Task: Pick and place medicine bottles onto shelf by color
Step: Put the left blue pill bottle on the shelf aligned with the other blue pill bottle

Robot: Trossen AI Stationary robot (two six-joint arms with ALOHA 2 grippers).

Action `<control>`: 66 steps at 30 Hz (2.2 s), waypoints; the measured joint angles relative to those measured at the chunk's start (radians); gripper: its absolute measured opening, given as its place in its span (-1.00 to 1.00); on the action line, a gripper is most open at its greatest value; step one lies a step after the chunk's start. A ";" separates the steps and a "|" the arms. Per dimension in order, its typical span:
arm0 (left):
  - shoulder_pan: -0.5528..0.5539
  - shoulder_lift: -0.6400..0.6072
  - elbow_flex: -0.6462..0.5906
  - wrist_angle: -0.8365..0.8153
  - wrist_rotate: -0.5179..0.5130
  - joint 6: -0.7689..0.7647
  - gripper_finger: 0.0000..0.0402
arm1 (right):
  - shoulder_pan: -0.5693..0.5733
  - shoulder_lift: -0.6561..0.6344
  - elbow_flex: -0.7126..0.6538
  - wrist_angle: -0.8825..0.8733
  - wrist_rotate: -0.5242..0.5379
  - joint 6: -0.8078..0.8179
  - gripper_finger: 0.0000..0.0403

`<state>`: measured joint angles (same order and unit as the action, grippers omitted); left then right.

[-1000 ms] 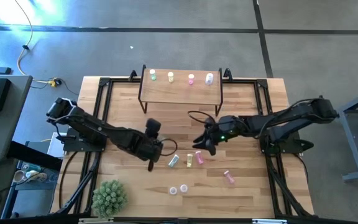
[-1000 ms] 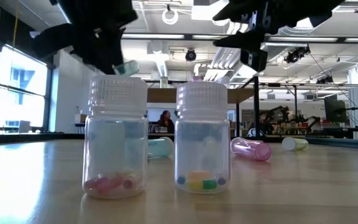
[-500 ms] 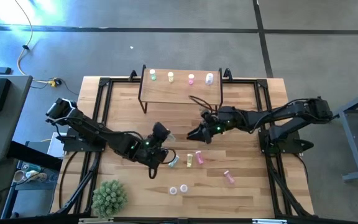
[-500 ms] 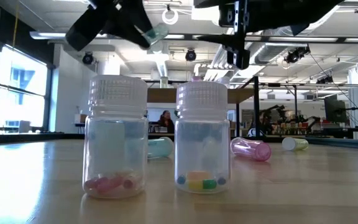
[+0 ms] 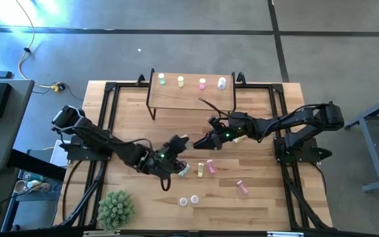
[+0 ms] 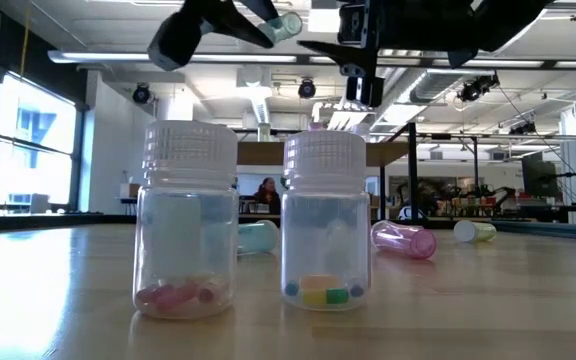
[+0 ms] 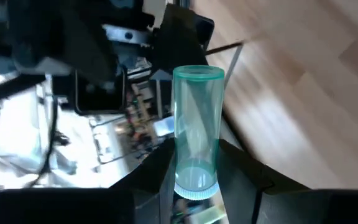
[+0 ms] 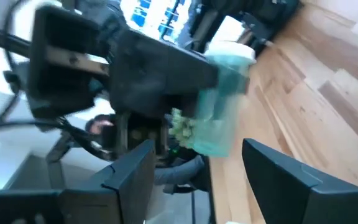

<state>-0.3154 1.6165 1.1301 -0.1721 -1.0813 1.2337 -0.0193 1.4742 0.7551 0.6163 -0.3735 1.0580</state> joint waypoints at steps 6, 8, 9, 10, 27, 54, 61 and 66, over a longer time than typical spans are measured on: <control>0.001 0.082 0.000 0.144 -0.109 0.133 -0.54 | 0.002 -0.001 0.003 -0.016 -0.019 -0.001 0.15; 0.003 0.097 0.000 0.184 -0.112 0.155 -0.54 | 0.001 -0.001 0.004 -0.039 -0.019 -0.008 0.15; 0.003 0.100 0.000 0.195 -0.109 0.158 -0.54 | 0.001 -0.001 0.005 -0.052 -0.020 -0.009 0.15; 0.004 0.100 0.000 0.199 -0.109 0.158 -0.54 | 0.000 -0.001 0.005 -0.066 -0.020 -0.010 0.15; 0.005 0.099 0.000 0.322 -0.086 0.263 -0.54 | 0.000 -0.002 0.005 -0.072 0.018 -0.044 0.15; 0.027 0.099 0.000 0.323 -0.082 0.284 -0.53 | 0.000 -0.002 0.005 -0.066 0.018 0.001 -0.55; 0.027 0.099 0.000 0.326 -0.082 0.281 -0.44 | 0.000 -0.002 0.005 -0.066 0.018 0.000 -0.57; 0.027 0.098 0.000 0.319 -0.084 0.250 -0.32 | 0.000 -0.002 0.005 -0.067 0.018 -0.009 -0.58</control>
<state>-0.2882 1.7149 1.1297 0.1471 -1.1654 1.4835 -0.0196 1.4723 0.7601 0.5493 -0.3550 1.0491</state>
